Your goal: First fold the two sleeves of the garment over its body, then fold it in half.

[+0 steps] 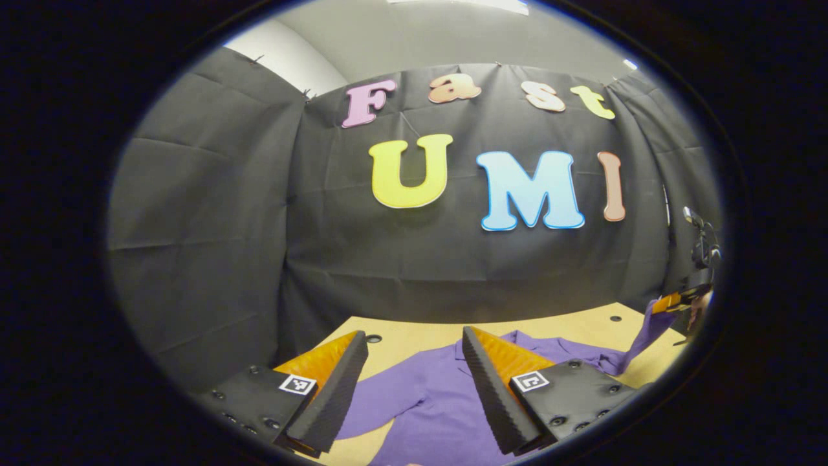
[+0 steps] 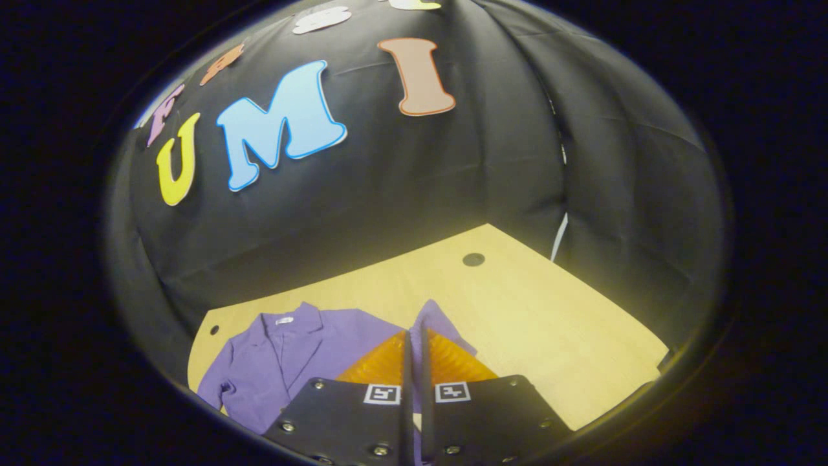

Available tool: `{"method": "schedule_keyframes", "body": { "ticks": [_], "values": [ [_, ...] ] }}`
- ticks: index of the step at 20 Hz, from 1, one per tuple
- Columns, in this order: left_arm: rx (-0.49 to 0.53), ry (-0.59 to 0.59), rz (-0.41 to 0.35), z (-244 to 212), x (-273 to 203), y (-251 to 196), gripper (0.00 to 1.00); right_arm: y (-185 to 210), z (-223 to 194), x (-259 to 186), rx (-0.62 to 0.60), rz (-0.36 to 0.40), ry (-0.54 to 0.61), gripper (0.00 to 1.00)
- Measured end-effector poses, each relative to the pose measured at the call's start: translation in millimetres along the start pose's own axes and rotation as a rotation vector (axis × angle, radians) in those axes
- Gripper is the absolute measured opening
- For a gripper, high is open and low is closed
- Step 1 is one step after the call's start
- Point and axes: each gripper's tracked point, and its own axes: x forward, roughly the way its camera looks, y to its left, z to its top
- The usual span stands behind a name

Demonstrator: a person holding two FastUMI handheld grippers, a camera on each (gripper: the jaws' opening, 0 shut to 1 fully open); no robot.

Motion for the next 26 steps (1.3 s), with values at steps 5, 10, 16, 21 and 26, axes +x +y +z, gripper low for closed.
{"method": "schedule_keyframes", "body": {
  "ticks": [5,10,16,21,26],
  "values": [
    [-0.003,0.008,0.051,-4.9,-7.2,19.2,0.94,54.4,11.5,19.4,-0.065,0.095,-0.006,0.05],
    [-0.009,0.022,0.104,-14.1,-16.0,40.1,0.94,120.2,4.8,35.9,-0.121,0.208,0.017,0.05],
    [-0.017,0.04,0.175,-24.2,-33.6,70.9,0.94,198.6,-27.8,46.3,-0.211,0.326,0.091,0.05],
    [-0.014,0.057,0.228,-36.2,-49.8,97.6,0.94,258.4,-75.8,52.2,-0.357,0.417,0.17,0.05],
    [-0.025,0.072,0.276,-45.3,-67.8,121.4,0.94,302.5,-119.5,61.4,-0.503,0.466,0.22,0.05]
  ]
}}
